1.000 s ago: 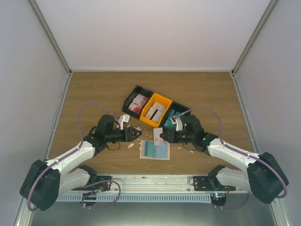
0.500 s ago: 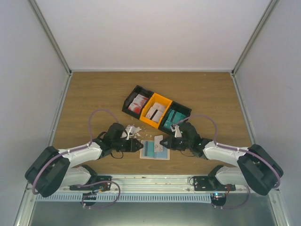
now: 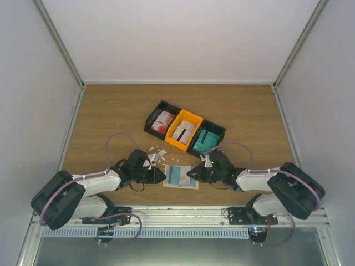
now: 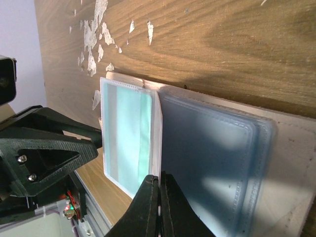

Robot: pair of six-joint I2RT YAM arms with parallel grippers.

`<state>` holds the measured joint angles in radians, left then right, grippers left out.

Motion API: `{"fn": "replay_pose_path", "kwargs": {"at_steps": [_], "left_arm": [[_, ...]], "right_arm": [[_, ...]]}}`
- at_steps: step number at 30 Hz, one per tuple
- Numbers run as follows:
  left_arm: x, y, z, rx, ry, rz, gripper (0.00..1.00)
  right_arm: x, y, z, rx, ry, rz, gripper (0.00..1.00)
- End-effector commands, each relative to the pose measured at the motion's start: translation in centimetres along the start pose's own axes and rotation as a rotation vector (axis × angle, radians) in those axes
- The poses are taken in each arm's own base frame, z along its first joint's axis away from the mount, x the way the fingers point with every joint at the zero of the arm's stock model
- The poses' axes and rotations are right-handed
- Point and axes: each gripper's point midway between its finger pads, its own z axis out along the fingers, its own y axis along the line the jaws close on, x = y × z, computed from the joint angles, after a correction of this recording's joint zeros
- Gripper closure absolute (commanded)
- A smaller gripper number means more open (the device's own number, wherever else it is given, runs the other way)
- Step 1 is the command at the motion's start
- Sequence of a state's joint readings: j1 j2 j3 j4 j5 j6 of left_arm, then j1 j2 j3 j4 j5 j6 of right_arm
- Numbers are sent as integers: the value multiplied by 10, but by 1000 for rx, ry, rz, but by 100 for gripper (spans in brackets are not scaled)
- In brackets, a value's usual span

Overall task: Put the credit cards into the card holder
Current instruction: Insert the credit card into the card holder.

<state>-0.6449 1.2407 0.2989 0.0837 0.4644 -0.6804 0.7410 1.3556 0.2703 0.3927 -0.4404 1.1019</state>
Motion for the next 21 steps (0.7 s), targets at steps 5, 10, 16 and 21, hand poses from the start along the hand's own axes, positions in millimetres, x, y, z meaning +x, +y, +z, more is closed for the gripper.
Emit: {"fn": "replay_pose_path", "kwargs": {"at_steps": [5, 10, 16, 21], "left_arm": [[4, 7, 1, -19, -15, 18, 78], [4, 10, 0, -40, -20, 14, 78], [2, 11, -5, -53, -42, 16, 78], [2, 14, -7, -71, -51, 13, 78]], "right_arm": [[1, 7, 2, -49, -14, 10, 100], [0, 18, -2, -99, -39, -28, 100], [0, 18, -3, -95, -49, -34, 99], [2, 15, 5, -90, -20, -15, 100]]}}
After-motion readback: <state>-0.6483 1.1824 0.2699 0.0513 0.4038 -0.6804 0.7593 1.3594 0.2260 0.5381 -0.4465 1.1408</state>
